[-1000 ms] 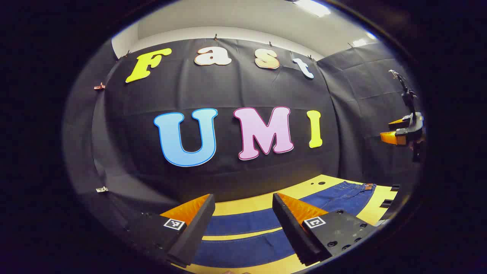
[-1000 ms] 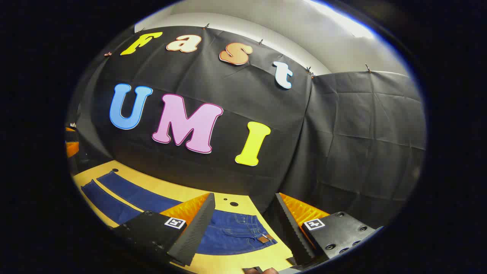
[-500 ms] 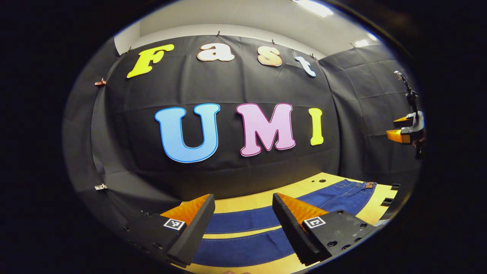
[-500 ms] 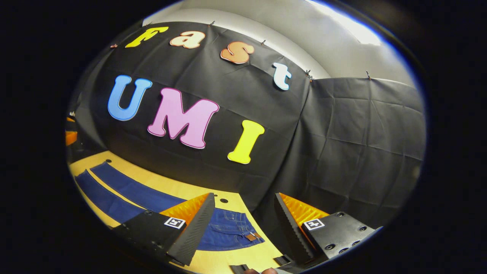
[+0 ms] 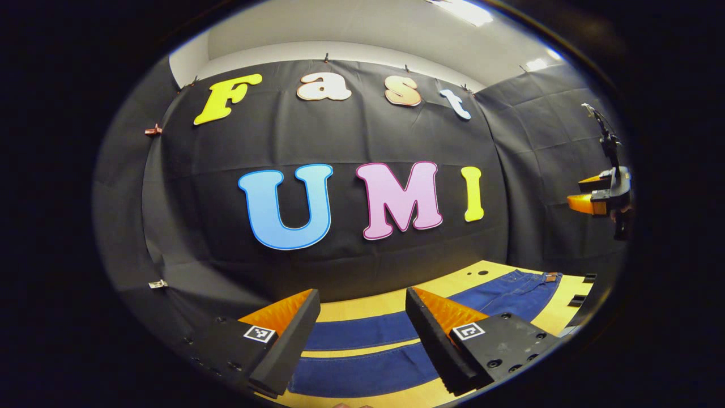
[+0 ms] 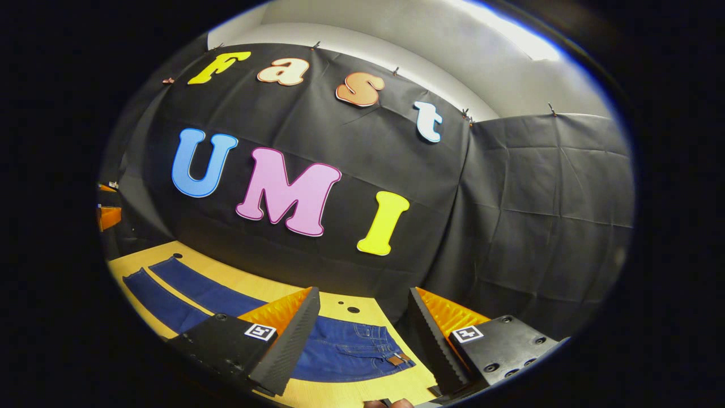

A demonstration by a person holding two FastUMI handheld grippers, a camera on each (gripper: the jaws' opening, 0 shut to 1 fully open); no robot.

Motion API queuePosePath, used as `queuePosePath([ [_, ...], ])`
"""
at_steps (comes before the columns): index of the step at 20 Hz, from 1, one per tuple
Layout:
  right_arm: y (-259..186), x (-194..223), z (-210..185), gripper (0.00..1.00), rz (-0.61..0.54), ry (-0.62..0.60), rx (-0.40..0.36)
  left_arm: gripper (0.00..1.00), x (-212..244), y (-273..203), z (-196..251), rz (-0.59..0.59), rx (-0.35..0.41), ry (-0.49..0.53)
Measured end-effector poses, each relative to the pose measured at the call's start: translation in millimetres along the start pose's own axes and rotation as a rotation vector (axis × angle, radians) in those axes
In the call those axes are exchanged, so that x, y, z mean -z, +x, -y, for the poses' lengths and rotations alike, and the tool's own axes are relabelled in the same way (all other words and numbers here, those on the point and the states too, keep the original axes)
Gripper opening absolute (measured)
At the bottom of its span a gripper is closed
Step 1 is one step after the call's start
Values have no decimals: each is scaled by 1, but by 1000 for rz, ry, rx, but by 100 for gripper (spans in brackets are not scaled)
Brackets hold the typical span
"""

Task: Grasp the waist and the cuffs of the jeans and fold them to make the two legs overlap; first hold the waist and fold one-third of the jeans toward the cuffs, then hold the cuffs and fold the remaining one-third in the same direction to finish folding.

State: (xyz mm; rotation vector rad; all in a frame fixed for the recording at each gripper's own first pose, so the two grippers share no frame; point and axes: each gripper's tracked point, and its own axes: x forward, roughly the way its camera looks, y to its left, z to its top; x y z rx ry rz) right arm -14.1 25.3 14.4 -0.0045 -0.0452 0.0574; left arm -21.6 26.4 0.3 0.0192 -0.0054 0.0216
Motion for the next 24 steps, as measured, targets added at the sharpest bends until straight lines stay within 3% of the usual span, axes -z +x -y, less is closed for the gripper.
queuePosePath([
  [4, 9, 13, 3, 96, -10, -137, -1, 98, 29, -7, -31, -61, -11, 124],
  [6, 10, 29, -1, 96, -34, -197, -22, 98, 59, -10, -39, -109, 27, 195],
  [10, 14, 86, -5, 96, -130, -330, -66, 98, 136, 7, -42, -227, 201, 460],
  [13, 18, 126, -15, 96, -196, -402, -157, 98, 210, 6, -33, -366, 376, 608],
  [18, 44, 190, -12, 96, -292, -535, -279, 98, 285, -5, -30, -496, 589, 855],
  [24, 75, 252, -8, 97, -367, -652, -432, 96, 346, -5, -68, -686, 714, 1073],
])
